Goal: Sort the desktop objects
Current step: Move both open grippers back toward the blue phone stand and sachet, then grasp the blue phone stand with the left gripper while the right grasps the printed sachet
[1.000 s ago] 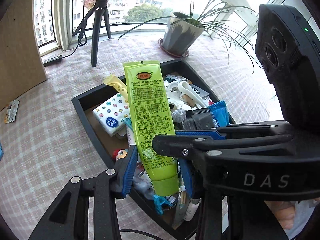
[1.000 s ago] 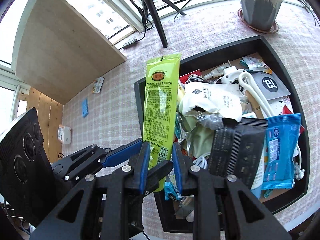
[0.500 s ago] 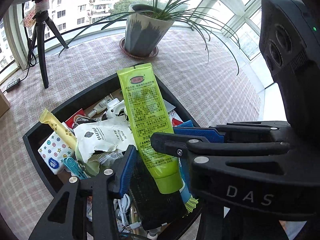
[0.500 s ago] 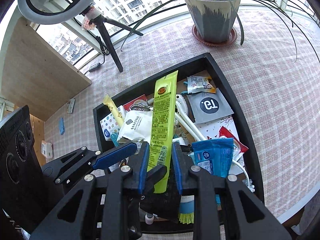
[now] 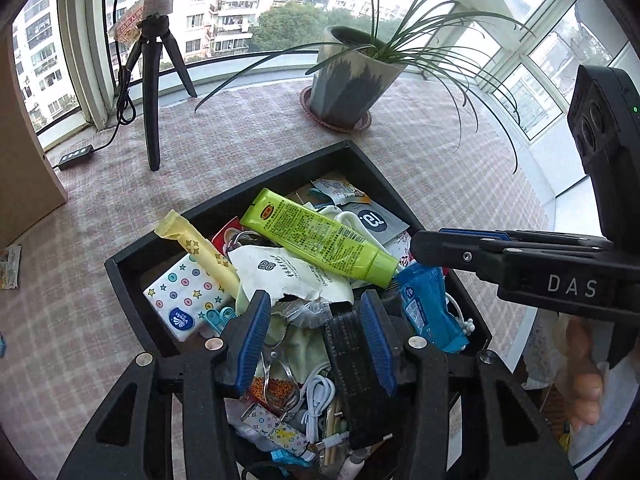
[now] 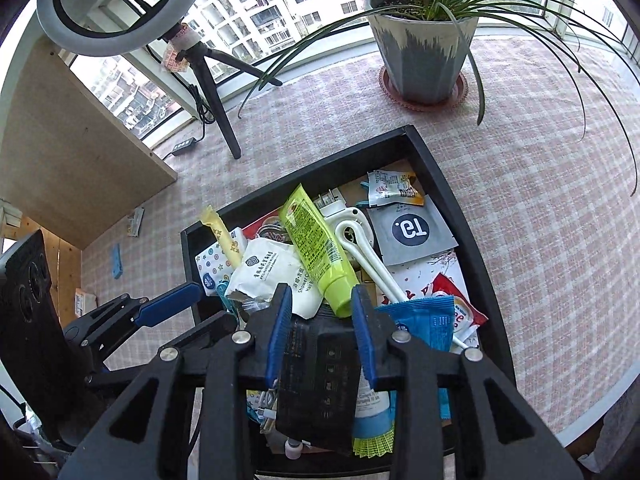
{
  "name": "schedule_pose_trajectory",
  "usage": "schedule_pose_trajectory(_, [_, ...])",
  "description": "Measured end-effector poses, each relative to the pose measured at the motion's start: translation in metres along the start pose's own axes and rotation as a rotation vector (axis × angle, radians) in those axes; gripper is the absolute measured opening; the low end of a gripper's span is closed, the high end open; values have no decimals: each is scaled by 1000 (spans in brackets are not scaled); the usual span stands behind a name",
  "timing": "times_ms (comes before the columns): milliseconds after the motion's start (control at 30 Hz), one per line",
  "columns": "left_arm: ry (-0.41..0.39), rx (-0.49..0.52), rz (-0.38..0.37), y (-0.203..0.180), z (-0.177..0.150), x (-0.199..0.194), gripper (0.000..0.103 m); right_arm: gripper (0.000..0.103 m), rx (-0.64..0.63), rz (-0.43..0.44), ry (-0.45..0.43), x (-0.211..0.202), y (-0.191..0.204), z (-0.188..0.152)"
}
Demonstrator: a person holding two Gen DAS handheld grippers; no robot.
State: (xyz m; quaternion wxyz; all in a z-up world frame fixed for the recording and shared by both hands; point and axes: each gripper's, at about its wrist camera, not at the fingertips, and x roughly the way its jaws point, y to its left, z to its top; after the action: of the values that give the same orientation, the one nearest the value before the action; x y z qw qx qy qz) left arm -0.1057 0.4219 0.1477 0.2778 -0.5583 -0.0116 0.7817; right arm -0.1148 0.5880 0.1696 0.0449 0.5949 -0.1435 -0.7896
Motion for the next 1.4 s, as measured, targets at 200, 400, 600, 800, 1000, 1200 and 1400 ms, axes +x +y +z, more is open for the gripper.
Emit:
schedule_pose_trajectory(200, [-12, -35, 59, 37, -6, -12, 45, 30, -51, 1, 2, 7, 27, 3])
schedule_pose_trajectory(400, [-18, -118, 129, 96, -18, -23, 45, 33, -136, 13, 23, 22, 76, 8])
schedule_pose_trajectory(600, [-17, -233, 219, 172, -36, -36, 46, 42, -222, 26, 47, 47, 136, 11])
schedule_pose_trajectory(800, [-10, -350, 328, 252, -55, -49, 54, 49, -299, 59, 79, 86, 211, 8])
schedule_pose_trajectory(1000, [27, -492, 421, 335, -74, -50, 54, 51, -364, 76, 114, 137, 297, 27])
schedule_pose_trajectory(1200, [51, -588, 463, 394, -85, -44, 54, 52, -339, 70, 168, 196, 349, 43])
schedule_pose_trajectory(1400, [59, -600, 467, 415, -86, -34, 55, 52, -244, 76, 198, 243, 370, 58])
